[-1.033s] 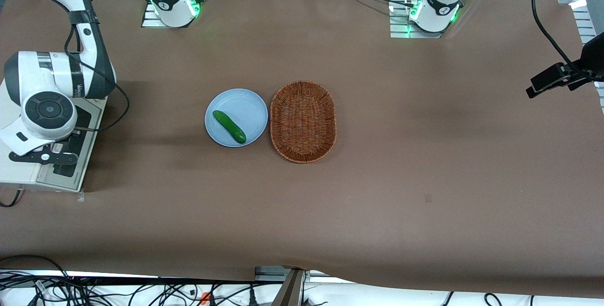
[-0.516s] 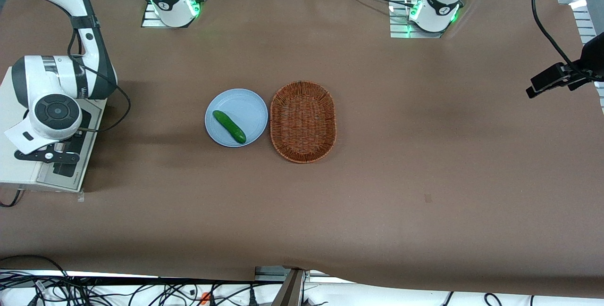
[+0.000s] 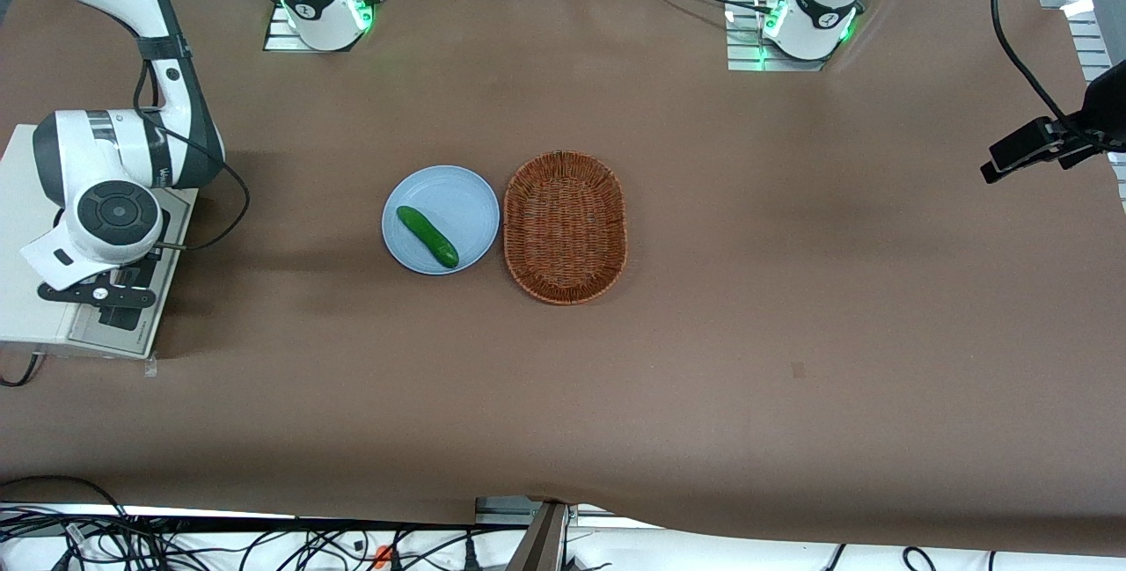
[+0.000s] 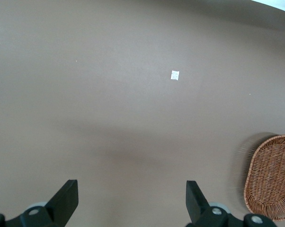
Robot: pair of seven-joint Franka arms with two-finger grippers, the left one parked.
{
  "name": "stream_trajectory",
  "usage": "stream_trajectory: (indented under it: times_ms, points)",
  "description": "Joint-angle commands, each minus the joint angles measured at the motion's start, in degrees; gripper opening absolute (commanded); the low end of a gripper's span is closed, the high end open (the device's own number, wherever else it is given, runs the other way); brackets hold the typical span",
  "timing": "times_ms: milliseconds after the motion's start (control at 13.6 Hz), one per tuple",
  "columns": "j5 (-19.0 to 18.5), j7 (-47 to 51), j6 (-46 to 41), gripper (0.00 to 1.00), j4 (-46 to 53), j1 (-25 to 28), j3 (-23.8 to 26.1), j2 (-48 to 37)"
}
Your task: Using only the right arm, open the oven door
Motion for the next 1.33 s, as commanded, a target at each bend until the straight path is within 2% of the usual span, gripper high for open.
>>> stream_trajectory:
  times_ms: [0,148,295,590,1254]
  points:
    - [-0.4,4.0,2.2,0.00,-3.4,0.0,0.3,-0.3]
    - [0.4,4.7,2.4,0.00,-4.1,0.0,0.8,-0.7]
    - [4.9,4.6,2.4,0.00,-4.1,0.0,1.3,-0.8]
    - [9.2,4.6,5.6,0.00,-4.1,0.0,1.3,-0.1]
    - [9.7,6.0,19.4,0.00,-4.1,0.0,1.3,7.9]
